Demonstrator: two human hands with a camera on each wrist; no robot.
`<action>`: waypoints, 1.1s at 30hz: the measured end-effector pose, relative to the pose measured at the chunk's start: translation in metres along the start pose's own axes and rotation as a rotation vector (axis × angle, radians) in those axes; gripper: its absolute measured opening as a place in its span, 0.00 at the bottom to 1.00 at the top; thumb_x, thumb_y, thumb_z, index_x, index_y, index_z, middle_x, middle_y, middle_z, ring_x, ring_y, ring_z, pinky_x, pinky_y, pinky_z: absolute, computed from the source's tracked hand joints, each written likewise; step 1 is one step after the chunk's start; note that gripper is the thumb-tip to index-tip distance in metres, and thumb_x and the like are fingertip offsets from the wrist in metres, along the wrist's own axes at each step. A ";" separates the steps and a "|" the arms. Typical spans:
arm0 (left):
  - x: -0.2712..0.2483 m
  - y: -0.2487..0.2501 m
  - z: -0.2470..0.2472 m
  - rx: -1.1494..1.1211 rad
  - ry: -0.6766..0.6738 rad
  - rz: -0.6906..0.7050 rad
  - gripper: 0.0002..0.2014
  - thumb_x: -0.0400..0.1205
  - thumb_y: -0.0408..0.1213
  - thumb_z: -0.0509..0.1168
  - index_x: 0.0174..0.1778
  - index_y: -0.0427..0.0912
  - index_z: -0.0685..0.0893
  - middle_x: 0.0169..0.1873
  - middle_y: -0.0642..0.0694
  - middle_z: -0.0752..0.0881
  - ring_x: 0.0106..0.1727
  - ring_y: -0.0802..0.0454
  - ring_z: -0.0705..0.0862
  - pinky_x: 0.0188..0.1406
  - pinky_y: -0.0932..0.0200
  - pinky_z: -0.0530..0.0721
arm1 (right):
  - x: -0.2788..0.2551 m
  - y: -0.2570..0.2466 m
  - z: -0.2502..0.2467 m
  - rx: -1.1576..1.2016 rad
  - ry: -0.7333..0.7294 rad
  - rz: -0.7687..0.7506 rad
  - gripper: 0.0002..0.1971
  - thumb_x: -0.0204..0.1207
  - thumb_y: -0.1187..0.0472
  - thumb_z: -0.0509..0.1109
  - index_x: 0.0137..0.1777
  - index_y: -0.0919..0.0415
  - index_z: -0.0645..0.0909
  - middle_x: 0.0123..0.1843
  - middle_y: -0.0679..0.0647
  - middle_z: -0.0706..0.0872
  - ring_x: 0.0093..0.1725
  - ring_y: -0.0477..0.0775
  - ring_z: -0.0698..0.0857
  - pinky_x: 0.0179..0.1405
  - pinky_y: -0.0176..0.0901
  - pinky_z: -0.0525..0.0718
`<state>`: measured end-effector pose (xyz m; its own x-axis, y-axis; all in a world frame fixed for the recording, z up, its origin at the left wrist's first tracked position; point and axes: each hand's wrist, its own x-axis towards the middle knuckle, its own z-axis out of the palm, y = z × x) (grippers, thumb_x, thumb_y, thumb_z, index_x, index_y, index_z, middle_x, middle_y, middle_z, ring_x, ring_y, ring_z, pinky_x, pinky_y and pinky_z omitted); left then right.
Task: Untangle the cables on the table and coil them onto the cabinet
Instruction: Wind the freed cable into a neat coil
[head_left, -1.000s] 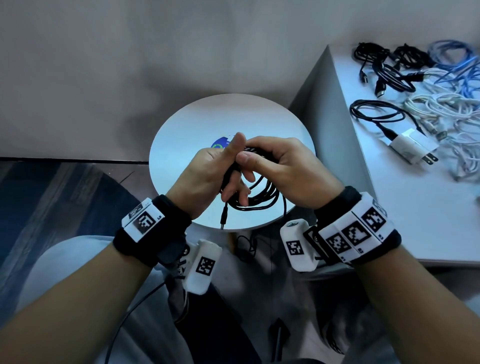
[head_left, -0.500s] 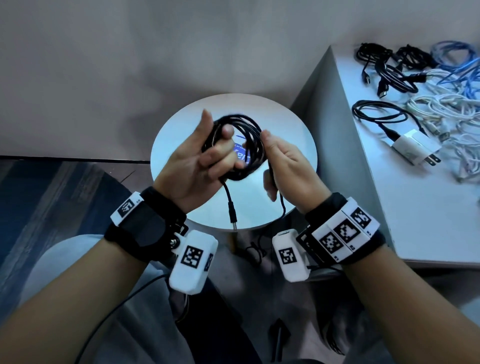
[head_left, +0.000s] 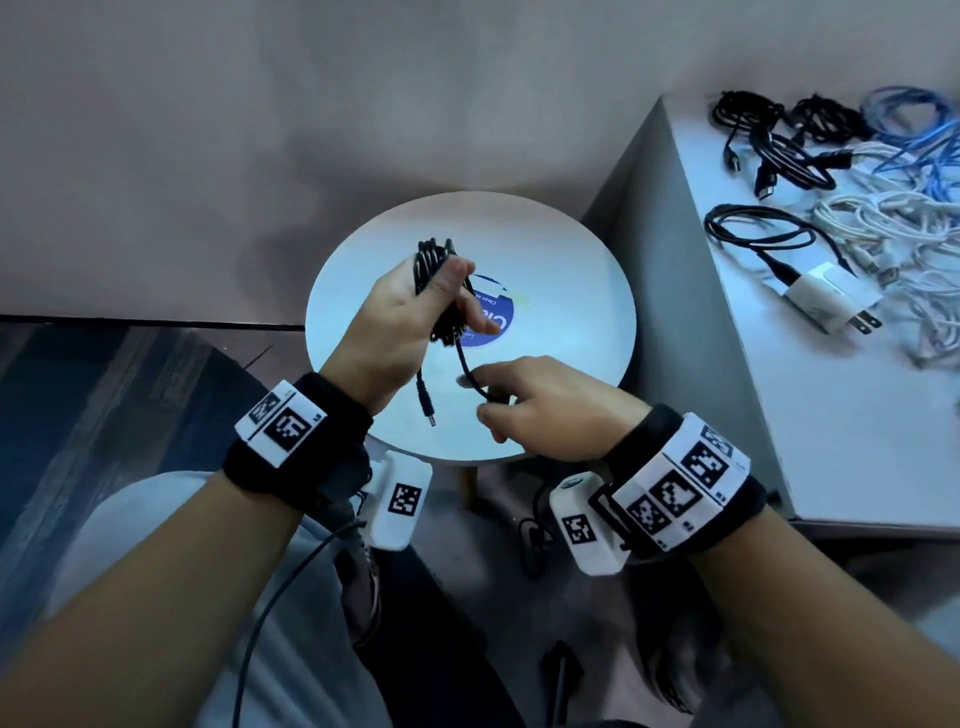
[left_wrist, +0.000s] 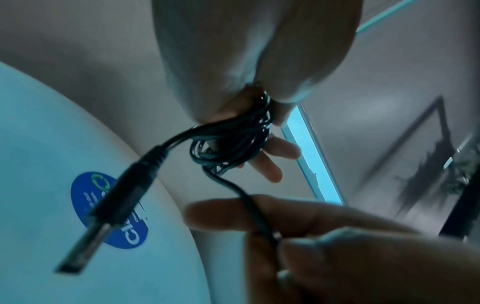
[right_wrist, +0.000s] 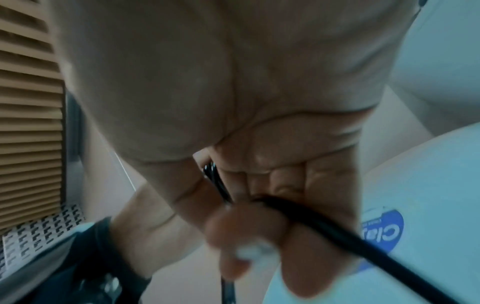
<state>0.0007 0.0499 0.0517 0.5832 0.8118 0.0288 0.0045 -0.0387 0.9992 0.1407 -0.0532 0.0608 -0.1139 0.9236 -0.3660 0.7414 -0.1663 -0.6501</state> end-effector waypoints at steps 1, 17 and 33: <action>0.000 -0.002 0.000 0.066 -0.025 0.009 0.23 0.87 0.52 0.61 0.60 0.31 0.77 0.32 0.48 0.90 0.47 0.36 0.91 0.49 0.48 0.83 | -0.002 0.000 -0.006 -0.001 0.009 0.004 0.16 0.82 0.58 0.62 0.67 0.53 0.82 0.40 0.47 0.88 0.32 0.36 0.80 0.37 0.35 0.79; -0.005 -0.007 0.001 0.596 -0.105 0.108 0.18 0.91 0.46 0.60 0.37 0.41 0.78 0.24 0.53 0.82 0.26 0.57 0.80 0.31 0.62 0.76 | -0.001 -0.008 -0.002 0.380 0.164 -0.104 0.11 0.85 0.59 0.65 0.45 0.67 0.78 0.28 0.48 0.80 0.26 0.49 0.74 0.29 0.44 0.74; -0.013 0.018 -0.002 -0.222 -0.404 -0.233 0.11 0.84 0.39 0.60 0.39 0.38 0.75 0.10 0.52 0.67 0.15 0.52 0.77 0.45 0.54 0.88 | 0.008 0.022 -0.027 0.520 0.606 -0.254 0.11 0.84 0.52 0.70 0.40 0.52 0.78 0.25 0.45 0.76 0.24 0.52 0.73 0.23 0.50 0.74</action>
<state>-0.0085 0.0404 0.0691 0.8549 0.4922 -0.1639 0.0249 0.2766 0.9607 0.1734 -0.0402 0.0614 0.2492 0.9555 0.1578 0.3250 0.0710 -0.9431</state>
